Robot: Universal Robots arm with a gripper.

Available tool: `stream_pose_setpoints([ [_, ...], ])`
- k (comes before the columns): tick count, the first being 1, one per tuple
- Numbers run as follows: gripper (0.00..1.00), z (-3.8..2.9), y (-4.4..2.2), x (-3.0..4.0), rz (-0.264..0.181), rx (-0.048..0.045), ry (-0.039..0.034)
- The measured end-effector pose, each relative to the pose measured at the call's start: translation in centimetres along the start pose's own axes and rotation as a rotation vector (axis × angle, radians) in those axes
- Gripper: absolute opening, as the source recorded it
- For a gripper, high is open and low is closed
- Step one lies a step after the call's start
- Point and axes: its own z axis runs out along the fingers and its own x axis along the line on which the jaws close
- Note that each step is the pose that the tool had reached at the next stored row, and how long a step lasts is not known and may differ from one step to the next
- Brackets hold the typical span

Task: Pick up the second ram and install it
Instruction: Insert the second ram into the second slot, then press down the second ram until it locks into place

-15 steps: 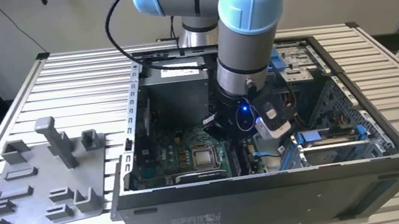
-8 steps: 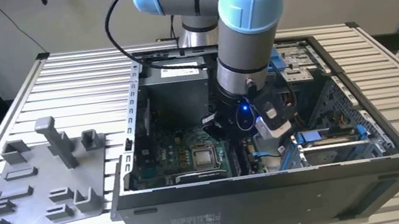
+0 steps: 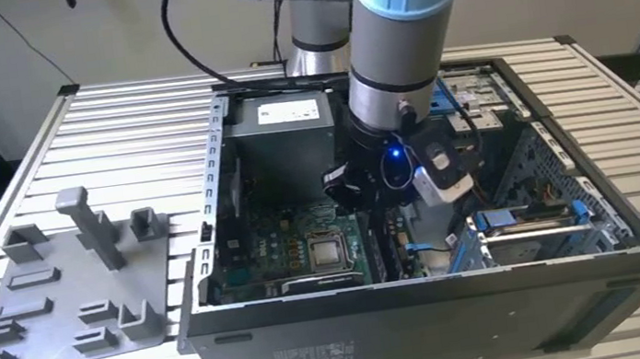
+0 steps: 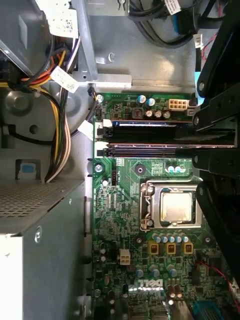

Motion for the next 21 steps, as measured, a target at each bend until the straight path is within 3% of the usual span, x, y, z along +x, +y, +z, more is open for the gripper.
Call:
stream_pose_setpoints([
  [2, 0.2, -0.05, 0.0, 0.0, 0.0, 0.0, 0.0],
  [4, 0.11, -0.11, 0.0, 0.0, 0.0, 0.0001, 0.0001],
  [21, 0.11, -0.55, 0.0, -0.02, 0.0, 0.0002, 0.0009],
])
